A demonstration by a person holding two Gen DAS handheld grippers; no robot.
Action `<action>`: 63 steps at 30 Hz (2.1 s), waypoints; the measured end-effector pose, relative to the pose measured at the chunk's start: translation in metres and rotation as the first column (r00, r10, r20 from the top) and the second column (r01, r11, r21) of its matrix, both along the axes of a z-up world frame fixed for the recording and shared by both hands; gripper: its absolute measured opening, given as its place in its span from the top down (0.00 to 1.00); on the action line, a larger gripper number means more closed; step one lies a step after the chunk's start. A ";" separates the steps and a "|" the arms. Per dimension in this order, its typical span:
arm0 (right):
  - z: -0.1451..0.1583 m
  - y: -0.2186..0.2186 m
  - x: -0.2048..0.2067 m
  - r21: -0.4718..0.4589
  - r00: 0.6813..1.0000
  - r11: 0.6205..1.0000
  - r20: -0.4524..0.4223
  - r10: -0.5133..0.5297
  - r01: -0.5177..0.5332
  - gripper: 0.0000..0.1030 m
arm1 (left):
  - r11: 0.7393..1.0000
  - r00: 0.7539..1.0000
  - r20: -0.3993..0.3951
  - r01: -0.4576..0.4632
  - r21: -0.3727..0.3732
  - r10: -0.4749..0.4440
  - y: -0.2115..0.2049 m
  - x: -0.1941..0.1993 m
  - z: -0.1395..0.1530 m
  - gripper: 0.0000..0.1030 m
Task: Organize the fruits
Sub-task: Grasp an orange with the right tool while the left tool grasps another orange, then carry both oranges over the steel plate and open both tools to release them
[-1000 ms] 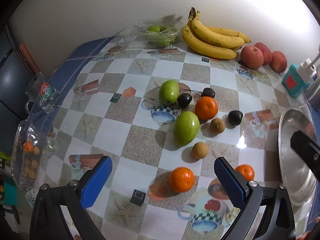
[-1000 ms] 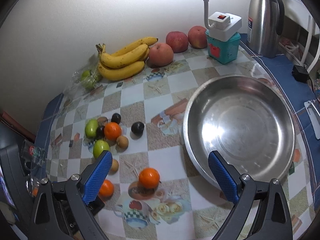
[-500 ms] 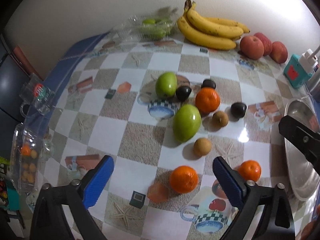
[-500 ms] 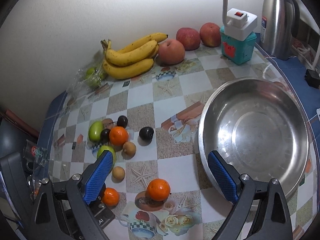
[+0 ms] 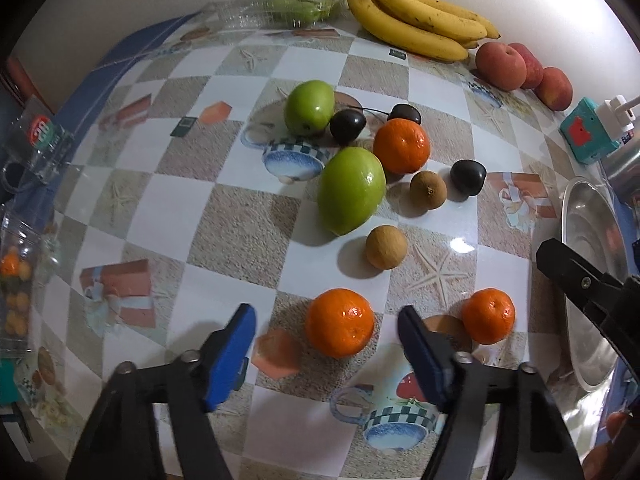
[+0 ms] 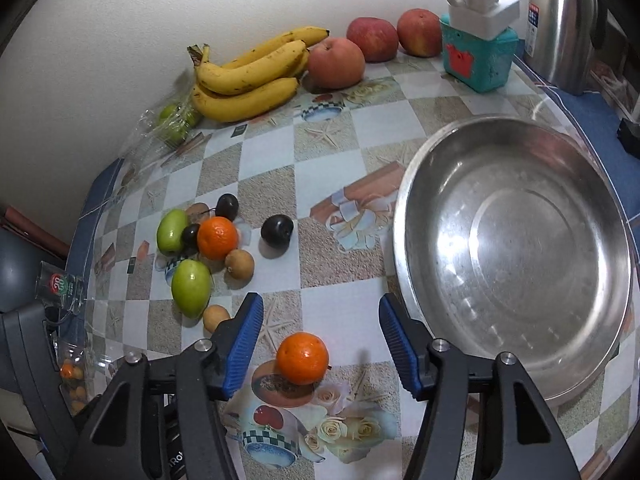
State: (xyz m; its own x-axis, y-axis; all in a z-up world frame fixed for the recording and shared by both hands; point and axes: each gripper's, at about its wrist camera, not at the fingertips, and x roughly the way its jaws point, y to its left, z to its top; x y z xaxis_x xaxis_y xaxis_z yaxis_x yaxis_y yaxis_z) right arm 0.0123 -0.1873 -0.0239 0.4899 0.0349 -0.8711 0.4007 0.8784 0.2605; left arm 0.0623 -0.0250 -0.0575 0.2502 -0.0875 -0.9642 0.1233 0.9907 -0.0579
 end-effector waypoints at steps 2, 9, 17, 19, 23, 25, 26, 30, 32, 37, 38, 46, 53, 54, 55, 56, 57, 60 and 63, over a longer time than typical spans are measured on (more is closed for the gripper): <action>0.000 0.000 0.000 0.001 1.000 1.000 -0.001 -0.004 0.004 0.40 | 1.000 1.000 -0.009 -0.012 -0.017 0.012 0.002 0.001 -0.001 0.38; -0.003 0.000 0.001 -0.007 1.000 1.000 -0.016 -0.001 0.001 0.41 | 0.998 1.000 -0.022 -0.021 -0.065 0.020 0.005 0.000 0.002 0.62; -0.013 0.011 0.005 -0.024 0.997 0.998 -0.066 0.049 -0.051 0.41 | 0.986 0.991 0.007 -0.133 -0.097 0.134 0.030 0.006 0.013 0.63; -0.017 0.017 0.008 -0.030 0.994 0.997 -0.083 0.073 -0.075 0.44 | 0.985 0.988 0.022 -0.148 -0.092 0.151 0.035 0.007 0.017 0.63; -0.024 0.028 0.010 -0.041 0.987 0.992 -0.114 0.115 -0.120 0.47 | 0.981 0.986 0.023 -0.160 -0.113 0.164 0.038 0.009 0.021 0.63; -0.026 0.033 0.011 -0.056 0.983 0.989 -0.129 0.132 -0.140 0.50 | 0.979 0.986 0.020 -0.164 -0.118 0.167 0.039 0.009 0.021 0.63; -0.027 0.035 0.011 -0.061 0.981 0.987 -0.135 0.138 -0.147 0.51 | 0.979 0.985 0.021 -0.165 -0.119 0.168 0.039 0.009 0.022 0.63; -0.035 0.041 0.011 -0.074 0.975 0.983 -0.163 0.154 -0.168 0.55 | 0.978 0.985 0.026 -0.168 -0.123 0.173 0.038 0.010 0.024 0.63; -0.036 0.043 0.011 -0.080 0.973 0.982 -0.167 0.158 -0.173 0.59 | 0.978 0.984 0.028 -0.170 -0.122 0.174 0.037 0.010 0.024 0.63; -0.035 0.043 0.010 -0.084 0.973 0.981 -0.166 0.160 -0.176 0.63 | 0.976 0.983 0.028 -0.179 -0.122 0.183 0.039 0.011 0.024 0.63; -0.035 0.042 0.010 -0.081 0.973 0.981 -0.162 0.162 -0.177 0.64 | 0.976 0.982 0.028 -0.181 -0.122 0.185 0.040 0.010 0.024 0.63; -0.008 0.039 0.004 -0.051 0.987 0.987 -0.064 0.147 -0.151 0.64 | 0.973 0.977 0.075 -0.190 -0.130 0.201 0.042 0.012 0.037 0.63; 0.009 0.034 0.003 -0.045 0.994 0.993 -0.016 0.112 -0.113 0.64 | 0.977 0.977 0.120 -0.161 -0.142 0.179 0.034 0.014 0.054 0.63; 0.010 0.034 0.004 -0.044 0.994 0.993 -0.015 0.109 -0.110 0.64 | 0.978 0.977 0.125 -0.157 -0.138 0.175 0.033 0.015 0.055 0.63; 0.011 0.033 0.005 -0.042 0.994 0.993 -0.013 0.106 -0.106 0.64 | 0.979 0.977 0.132 -0.151 -0.134 0.168 0.030 0.016 0.057 0.63; 0.012 0.031 0.006 -0.040 0.995 0.994 -0.009 0.102 -0.102 0.64 | 0.981 0.977 0.136 -0.145 -0.132 0.163 0.028 0.017 0.059 0.63; 0.013 0.029 0.007 -0.039 0.995 0.995 -0.005 0.097 -0.097 0.64 | 0.982 0.977 0.141 -0.140 -0.130 0.158 0.026 0.019 0.061 0.63; 0.016 0.020 0.007 -0.039 0.997 0.996 0.001 0.076 -0.076 0.64 | 0.985 0.979 0.156 -0.114 -0.129 0.134 0.015 0.024 0.067 0.63; 0.017 0.008 0.006 -0.044 0.999 0.998 -0.003 0.042 -0.042 0.64 | 0.989 0.980 0.170 -0.081 -0.127 0.102 0.000 0.027 0.073 0.63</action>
